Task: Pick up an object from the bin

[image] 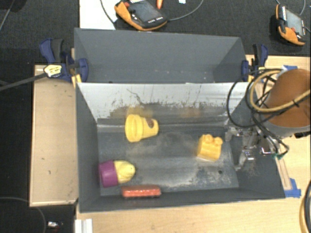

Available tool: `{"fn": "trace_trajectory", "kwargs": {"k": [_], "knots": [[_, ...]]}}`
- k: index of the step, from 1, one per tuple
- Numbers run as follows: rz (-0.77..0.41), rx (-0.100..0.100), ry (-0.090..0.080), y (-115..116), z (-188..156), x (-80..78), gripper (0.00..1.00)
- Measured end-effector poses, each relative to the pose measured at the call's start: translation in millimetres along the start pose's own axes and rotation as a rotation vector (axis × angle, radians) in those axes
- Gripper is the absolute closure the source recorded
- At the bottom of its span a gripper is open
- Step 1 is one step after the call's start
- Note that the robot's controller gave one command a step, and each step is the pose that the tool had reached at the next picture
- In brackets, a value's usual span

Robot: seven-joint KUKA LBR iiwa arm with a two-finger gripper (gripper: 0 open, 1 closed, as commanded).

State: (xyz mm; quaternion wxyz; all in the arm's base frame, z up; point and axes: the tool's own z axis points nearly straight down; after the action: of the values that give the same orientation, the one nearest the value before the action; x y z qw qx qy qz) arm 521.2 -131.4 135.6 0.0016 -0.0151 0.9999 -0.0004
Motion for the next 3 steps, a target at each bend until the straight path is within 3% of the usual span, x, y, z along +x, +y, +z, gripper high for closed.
{"fn": "trace_trajectory", "kwargs": {"k": [1,2,3], "knots": [[0.0,0.0,0.0,0,0,0.0,0.0],[-0.074,0.0,-0.001,21,33,-17.6,0.0],[-0.118,0.002,-0.005,16,32,-31.1,0.0]]}}
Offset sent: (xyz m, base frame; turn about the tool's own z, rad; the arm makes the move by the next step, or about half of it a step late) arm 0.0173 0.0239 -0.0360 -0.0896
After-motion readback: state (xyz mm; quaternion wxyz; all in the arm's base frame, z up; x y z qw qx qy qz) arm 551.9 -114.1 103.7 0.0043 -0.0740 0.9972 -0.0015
